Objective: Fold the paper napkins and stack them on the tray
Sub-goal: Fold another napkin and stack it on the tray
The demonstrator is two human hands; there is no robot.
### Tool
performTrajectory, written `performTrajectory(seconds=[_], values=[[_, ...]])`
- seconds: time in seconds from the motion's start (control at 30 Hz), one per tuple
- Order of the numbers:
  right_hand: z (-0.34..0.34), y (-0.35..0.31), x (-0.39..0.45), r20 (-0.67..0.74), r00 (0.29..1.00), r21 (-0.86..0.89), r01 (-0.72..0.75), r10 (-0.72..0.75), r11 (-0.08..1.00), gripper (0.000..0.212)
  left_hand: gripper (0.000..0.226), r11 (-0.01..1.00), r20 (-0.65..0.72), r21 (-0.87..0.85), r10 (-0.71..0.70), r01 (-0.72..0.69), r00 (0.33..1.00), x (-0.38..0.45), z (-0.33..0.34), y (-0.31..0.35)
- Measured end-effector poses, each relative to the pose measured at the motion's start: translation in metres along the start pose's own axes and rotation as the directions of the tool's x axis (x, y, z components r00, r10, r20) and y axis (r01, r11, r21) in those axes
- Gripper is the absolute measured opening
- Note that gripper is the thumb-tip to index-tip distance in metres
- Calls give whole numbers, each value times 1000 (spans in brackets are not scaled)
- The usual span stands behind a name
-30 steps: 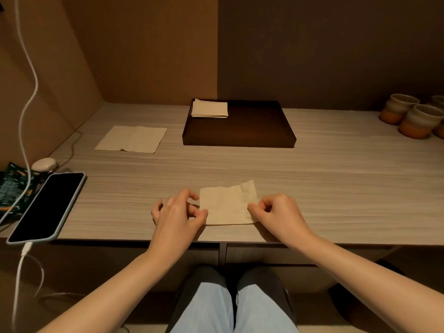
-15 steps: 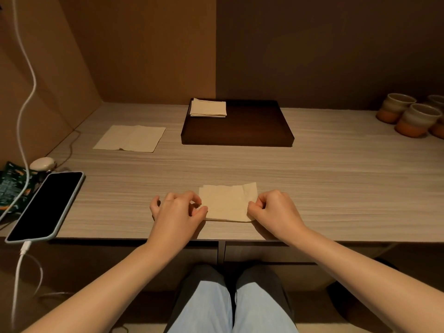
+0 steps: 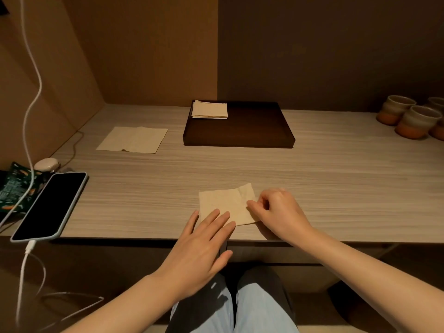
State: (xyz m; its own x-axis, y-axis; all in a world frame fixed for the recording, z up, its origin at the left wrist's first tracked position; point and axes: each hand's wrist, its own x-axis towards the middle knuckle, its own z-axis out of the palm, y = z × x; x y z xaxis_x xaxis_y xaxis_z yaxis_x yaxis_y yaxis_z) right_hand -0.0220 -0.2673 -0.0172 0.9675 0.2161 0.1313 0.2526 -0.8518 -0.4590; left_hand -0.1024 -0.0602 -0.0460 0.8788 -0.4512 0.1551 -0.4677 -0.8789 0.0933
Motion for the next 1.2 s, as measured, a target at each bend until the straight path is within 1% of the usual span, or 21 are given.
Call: performTrajectory(seconds=[0.07,0.1,0.13,0.2,0.23,0.27,0.37,0.53,0.63,0.73,0.83,0.93,0.97,1.07,1.2], values=[[-5,-4,-10,-128,989,-130,52,-68,990,23,53,1000,-4,-5,6,-6,1000,-1,0,-3],[-6,-7,-16,-167,976,-174,111,-140,979,22,53,1000,-9,-5,11,-11,1000,-2,0,-4],[-6,-10,-24,-162,961,-206,188,-223,960,27,54,1000,-13,0,17,-17,1000,-2,0,-5],[2,-11,-37,-47,917,-260,372,-397,891,39,55,999,-22,24,27,-26,999,-3,-1,-7],[8,-8,-41,17,890,-295,440,-456,848,45,55,999,-21,34,25,-24,999,-3,-1,-7],[12,-7,-45,65,873,-328,476,-484,816,50,56,999,-18,39,20,-19,1000,-3,-2,-9],[19,3,-46,122,864,-362,497,-489,789,57,57,999,-9,52,-1,2,1000,-4,-1,-13],[18,18,-47,192,840,-362,541,-507,759,55,56,999,-16,50,-16,16,1000,-13,0,-25],[16,20,-47,139,826,-314,560,-546,767,47,49,1000,-80,-10,-12,11,997,-16,-1,-27],[13,12,-45,70,802,-274,587,-593,761,31,40,998,-167,-65,13,-24,986,-13,-3,-24],[8,3,-45,70,779,-263,617,-624,741,20,33,995,-228,-74,45,-64,973,-6,-9,-22],[-2,-3,-42,75,778,-242,621,-623,746,21,19,988,-247,-95,94,-121,964,-1,-17,-27],[-6,-5,-39,70,784,-241,614,-617,752,22,20,987,-243,-100,96,-123,965,1,-21,-29],[-19,-10,-19,52,806,-228,585,-590,779,8,23,981,-229,-181,33,-76,973,16,-36,-41],[-42,-23,24,25,859,-179,507,-511,843,12,18,917,-215,-396,-136,40,967,50,-63,-62]])
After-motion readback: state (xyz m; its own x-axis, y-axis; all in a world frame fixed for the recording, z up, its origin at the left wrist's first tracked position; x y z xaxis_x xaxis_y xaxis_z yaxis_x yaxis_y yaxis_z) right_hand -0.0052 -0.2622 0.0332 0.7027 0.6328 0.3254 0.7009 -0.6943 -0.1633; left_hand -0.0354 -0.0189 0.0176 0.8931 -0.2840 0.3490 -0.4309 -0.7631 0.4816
